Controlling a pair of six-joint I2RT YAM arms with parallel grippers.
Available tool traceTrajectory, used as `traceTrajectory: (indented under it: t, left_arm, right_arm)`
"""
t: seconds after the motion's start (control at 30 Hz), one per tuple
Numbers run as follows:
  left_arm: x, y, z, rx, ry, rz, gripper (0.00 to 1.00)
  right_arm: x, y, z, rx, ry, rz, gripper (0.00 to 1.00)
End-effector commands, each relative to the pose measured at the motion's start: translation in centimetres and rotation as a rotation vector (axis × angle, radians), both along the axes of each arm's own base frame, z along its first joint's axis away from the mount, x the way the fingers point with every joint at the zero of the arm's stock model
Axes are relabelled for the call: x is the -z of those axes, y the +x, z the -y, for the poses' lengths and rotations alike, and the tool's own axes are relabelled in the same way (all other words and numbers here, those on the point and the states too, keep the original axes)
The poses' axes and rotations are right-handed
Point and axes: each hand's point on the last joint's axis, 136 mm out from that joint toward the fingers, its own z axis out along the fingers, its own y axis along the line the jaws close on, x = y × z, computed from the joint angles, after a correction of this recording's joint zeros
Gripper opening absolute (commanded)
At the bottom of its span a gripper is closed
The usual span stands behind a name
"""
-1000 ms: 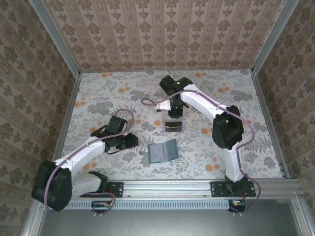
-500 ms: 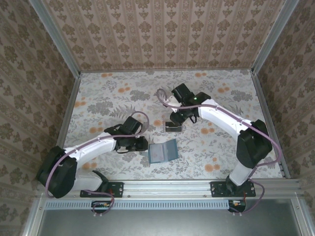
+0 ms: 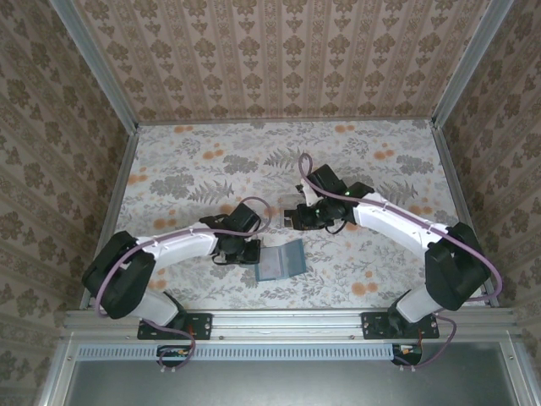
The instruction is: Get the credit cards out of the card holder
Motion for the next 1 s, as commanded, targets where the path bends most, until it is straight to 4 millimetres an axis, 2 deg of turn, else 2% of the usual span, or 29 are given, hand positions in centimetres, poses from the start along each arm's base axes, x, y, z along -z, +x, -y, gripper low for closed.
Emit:
traceTrajectory:
  t: [0.0,0.13,0.47,0.97]
  left_arm:
    - [0.1,0.3,0.5,-0.019,0.009,-0.010,0.10]
    - [0.5,0.2,0.8,0.001,0.021,-0.024,0.08]
    - [0.3,0.0,1.4,-0.004,-0.009,-0.026,0.08]
    - [1.0,-1.2,1.5,-0.036,-0.042,-0.041,0.08]
  right_arm:
    - [-0.7,-1.5,-1.7,0.035,0.092,-0.075,0.19]
    - [0.6,-2.5,-2.0,0.057,0.097,-0.139,0.19]
    - [2.5,-3.0,-2.4,0.110,0.085,-0.202,0.21]
    - [4.0,-4.4,-3.5,0.061,0.056,-0.251,0.22]
